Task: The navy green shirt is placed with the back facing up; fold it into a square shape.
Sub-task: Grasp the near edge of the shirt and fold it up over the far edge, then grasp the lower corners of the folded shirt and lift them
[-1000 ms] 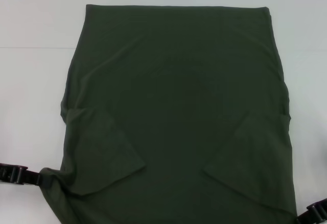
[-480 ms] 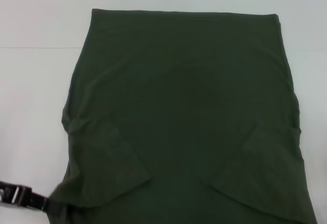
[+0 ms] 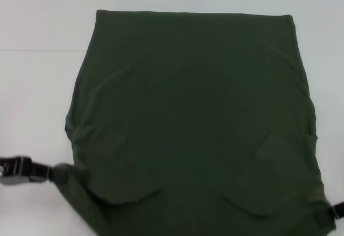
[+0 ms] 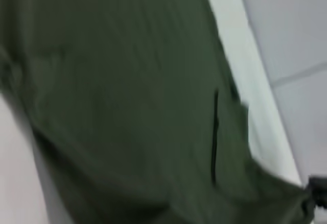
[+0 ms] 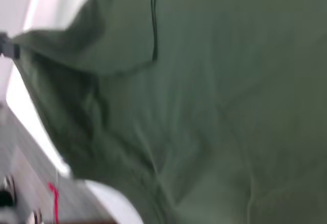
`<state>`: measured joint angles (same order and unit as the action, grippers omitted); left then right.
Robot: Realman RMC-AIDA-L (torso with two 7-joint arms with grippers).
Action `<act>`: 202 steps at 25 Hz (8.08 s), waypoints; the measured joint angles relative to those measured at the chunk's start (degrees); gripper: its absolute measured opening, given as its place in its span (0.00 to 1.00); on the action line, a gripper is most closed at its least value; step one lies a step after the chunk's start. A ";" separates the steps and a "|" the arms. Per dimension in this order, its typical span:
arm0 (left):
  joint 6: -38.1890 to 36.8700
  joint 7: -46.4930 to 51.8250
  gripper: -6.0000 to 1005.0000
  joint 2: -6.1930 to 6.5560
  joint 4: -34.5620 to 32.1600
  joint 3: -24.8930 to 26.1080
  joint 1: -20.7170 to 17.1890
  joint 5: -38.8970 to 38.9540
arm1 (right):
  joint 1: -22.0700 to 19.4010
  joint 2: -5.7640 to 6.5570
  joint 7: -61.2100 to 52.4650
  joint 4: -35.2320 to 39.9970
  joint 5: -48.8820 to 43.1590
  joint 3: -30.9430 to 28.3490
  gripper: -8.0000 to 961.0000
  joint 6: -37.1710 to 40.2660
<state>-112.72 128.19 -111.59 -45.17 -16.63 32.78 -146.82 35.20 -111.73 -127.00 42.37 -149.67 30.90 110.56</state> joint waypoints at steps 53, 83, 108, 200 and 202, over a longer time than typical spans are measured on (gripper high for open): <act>33.80 -18.37 0.04 -6.67 14.32 5.22 -1.84 33.22 | -5.98 -4.17 10.33 -13.02 38.27 -11.57 0.12 -35.01; 52.78 -31.25 0.04 -11.47 16.17 3.23 6.69 42.37 | -2.91 -6.84 18.86 -14.61 46.25 -10.93 0.14 -45.56; 58.48 -42.52 0.04 -12.22 18.85 3.08 9.57 49.99 | -0.24 -7.48 24.46 -17.34 49.75 -10.95 0.16 -49.61; 62.61 -7.79 0.87 -8.42 12.43 -16.42 6.16 15.10 | -4.54 -5.11 27.16 -19.67 49.30 -1.28 0.97 -46.10; 63.31 -7.78 0.87 -8.44 12.42 -16.42 6.15 15.15 | -4.57 -5.14 27.24 -19.70 49.30 -1.28 0.97 -46.11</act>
<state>-49.41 120.41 -120.03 -32.74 -33.04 38.93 -131.67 30.64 -116.87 -99.76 22.67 -100.37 29.62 64.45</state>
